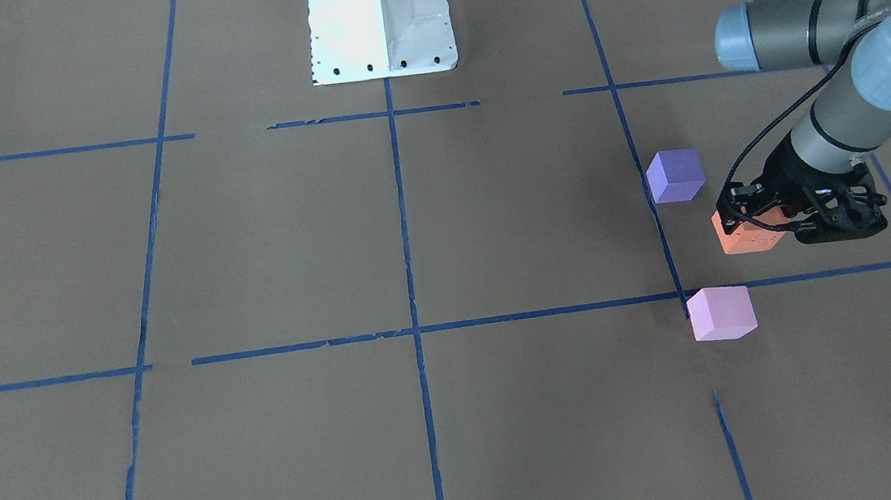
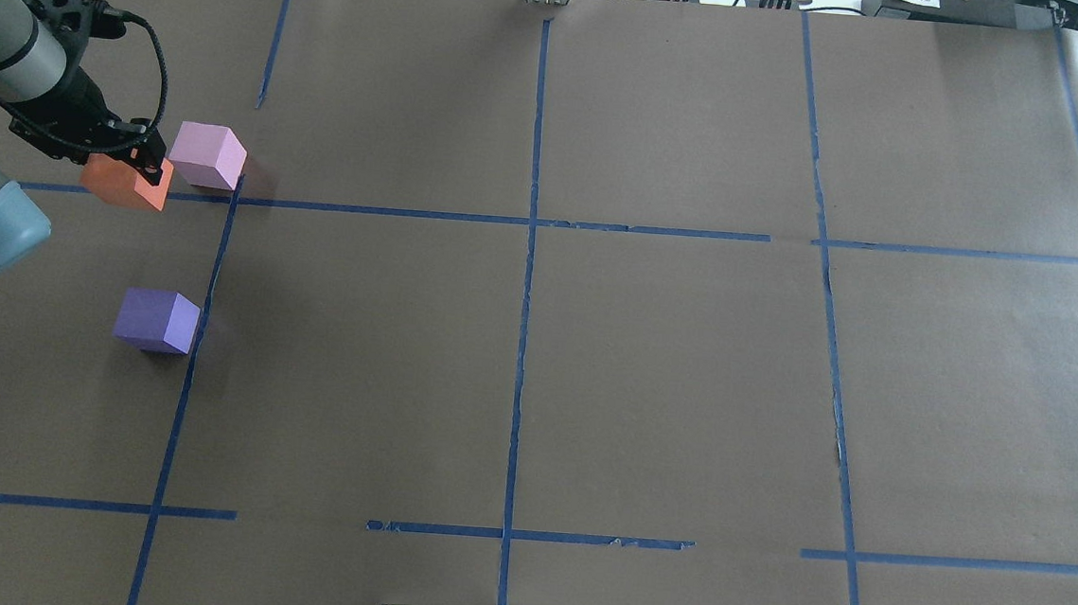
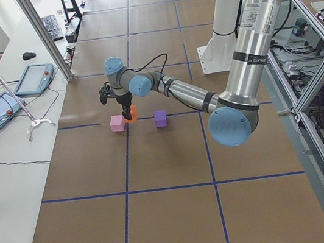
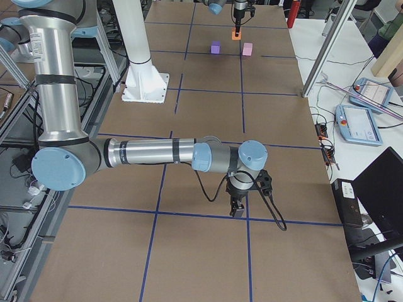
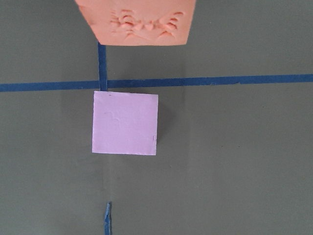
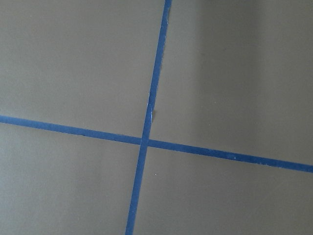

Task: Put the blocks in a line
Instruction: 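Lift the orange cube with the left gripper toward the pink cube, then lower the orange cube just nearer the robot than the pink cube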

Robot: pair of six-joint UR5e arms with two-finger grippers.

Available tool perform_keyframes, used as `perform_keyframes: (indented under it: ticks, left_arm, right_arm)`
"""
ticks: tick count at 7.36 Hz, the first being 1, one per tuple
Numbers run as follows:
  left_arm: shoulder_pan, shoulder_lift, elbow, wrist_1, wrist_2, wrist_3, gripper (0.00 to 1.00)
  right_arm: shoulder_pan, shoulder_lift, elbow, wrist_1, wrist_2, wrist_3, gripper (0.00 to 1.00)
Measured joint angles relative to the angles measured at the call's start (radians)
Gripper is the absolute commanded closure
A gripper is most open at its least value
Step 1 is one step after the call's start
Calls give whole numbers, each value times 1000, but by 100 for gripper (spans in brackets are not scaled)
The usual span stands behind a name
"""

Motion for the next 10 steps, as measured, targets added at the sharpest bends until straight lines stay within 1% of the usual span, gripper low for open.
perform_keyframes:
  ticks: [3, 5, 7, 10]
  left_arm:
    - [39, -13, 72, -30, -8, 20, 60]
    - [56, -18, 120, -73, -26, 20, 60]
    - [62, -19, 154, -108, -63, 18, 60]
    - [64, -22, 182, -120, -93, 10, 61]
  right_arm:
    - [0, 0, 0, 0, 0, 0, 0]
    - [0, 0, 0, 0, 0, 0, 0]
    - [0, 0, 0, 0, 0, 0, 0]
    - [0, 0, 0, 0, 0, 0, 0]
